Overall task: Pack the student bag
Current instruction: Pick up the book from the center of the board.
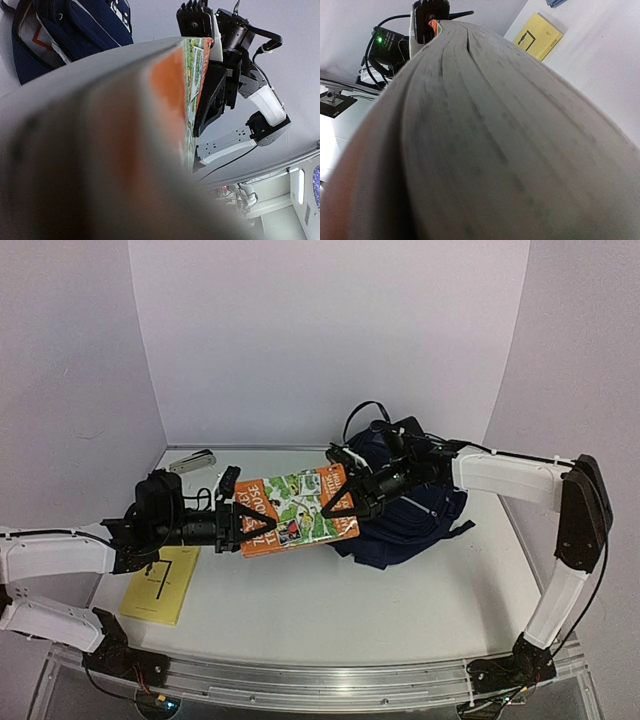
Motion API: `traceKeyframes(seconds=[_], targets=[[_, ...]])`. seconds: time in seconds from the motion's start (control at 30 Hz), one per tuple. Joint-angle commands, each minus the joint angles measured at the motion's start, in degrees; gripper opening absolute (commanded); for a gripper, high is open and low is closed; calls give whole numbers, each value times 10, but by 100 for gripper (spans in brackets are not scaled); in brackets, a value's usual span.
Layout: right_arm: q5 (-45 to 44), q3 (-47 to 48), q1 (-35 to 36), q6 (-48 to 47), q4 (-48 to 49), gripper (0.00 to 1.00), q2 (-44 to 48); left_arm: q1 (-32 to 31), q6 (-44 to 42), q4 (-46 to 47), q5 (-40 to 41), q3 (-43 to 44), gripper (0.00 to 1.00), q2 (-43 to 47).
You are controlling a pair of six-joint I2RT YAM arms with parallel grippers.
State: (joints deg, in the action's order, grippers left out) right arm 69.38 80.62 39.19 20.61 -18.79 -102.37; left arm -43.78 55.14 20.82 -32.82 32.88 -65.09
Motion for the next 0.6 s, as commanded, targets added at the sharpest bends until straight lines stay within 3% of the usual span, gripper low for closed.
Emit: traceKeyframes(seconds=[0.0, 0.07, 0.13, 0.23, 0.27, 0.37, 0.57], targets=[[32, -3, 14, -16, 27, 0, 31, -6, 0, 69, -43, 6, 33, 19], [31, -7, 14, -16, 26, 0, 31, -3, 7, 77, -40, -2, 31, 27], [17, -10, 14, -19, 25, 6, 31, 2, 13, 86, -39, -8, 19, 32], [-61, -3, 12, -41, 8, 48, 34, 5, 27, 95, -21, -18, 1, 41], [-105, 7, 11, -58, -22, 59, 33, 7, 31, 99, -10, -25, 0, 44], [-243, 54, 9, -145, -112, 64, 26, 14, 48, 102, 22, -40, 0, 60], [-469, 97, 10, -264, -186, 61, 21, 27, 79, 98, 104, -77, 0, 103]])
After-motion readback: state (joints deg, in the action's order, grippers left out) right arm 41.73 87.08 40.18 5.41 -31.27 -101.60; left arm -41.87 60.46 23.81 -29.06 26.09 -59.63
